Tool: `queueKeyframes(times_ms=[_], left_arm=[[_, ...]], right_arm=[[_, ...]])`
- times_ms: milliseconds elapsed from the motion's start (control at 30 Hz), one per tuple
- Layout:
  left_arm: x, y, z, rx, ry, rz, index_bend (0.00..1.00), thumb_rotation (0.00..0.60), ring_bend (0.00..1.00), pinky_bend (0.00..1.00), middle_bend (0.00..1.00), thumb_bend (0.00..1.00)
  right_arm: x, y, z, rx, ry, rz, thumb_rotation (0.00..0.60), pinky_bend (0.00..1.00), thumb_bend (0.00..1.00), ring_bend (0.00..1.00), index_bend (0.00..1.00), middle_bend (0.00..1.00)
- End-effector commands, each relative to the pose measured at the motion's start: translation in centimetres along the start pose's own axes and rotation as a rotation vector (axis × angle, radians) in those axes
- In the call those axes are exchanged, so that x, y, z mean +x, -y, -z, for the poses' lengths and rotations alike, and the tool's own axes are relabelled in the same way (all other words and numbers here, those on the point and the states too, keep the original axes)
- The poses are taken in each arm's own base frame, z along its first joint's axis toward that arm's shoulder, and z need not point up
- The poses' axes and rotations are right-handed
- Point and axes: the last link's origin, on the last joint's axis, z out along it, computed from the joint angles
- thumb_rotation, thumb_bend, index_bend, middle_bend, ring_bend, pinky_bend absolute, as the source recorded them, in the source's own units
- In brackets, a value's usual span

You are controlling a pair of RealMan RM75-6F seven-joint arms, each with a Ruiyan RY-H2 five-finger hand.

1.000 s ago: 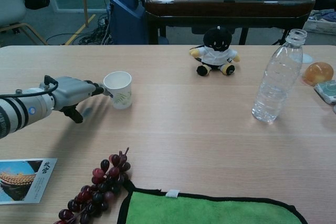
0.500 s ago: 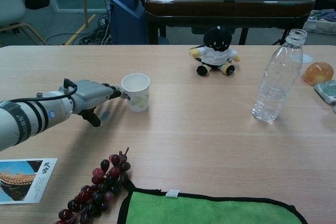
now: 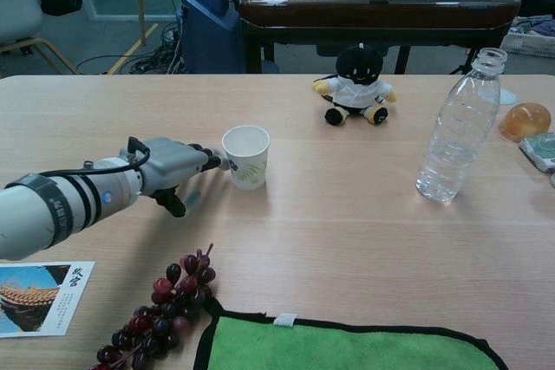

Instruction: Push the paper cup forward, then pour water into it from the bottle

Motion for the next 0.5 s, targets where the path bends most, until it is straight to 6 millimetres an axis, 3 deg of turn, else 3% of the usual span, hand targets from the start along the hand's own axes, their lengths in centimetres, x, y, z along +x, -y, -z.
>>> queueKeyframes(times_ms=[33, 500], left_arm=[[-0.1, -0.5, 0.0, -0.007, 0.006, -0.008, 0.06, 0.6, 0.0, 0.08, 0.0, 0.6], [0.0, -3.1, -0.3, -0.046, 0.014, -0.033, 0.05, 0.6, 0.0, 0.08, 0.0, 0.6]], right_arm=[[0.0, 0.0, 0.0, -0.001, 0.001, 0.0, 0.6, 0.46, 0.25, 0.23, 0.34, 0.33], [-0.1, 0.0, 0.0, 0.002, 0.005, -0.003, 0.6, 0.46, 0.25, 0.23, 0.34, 0.33]])
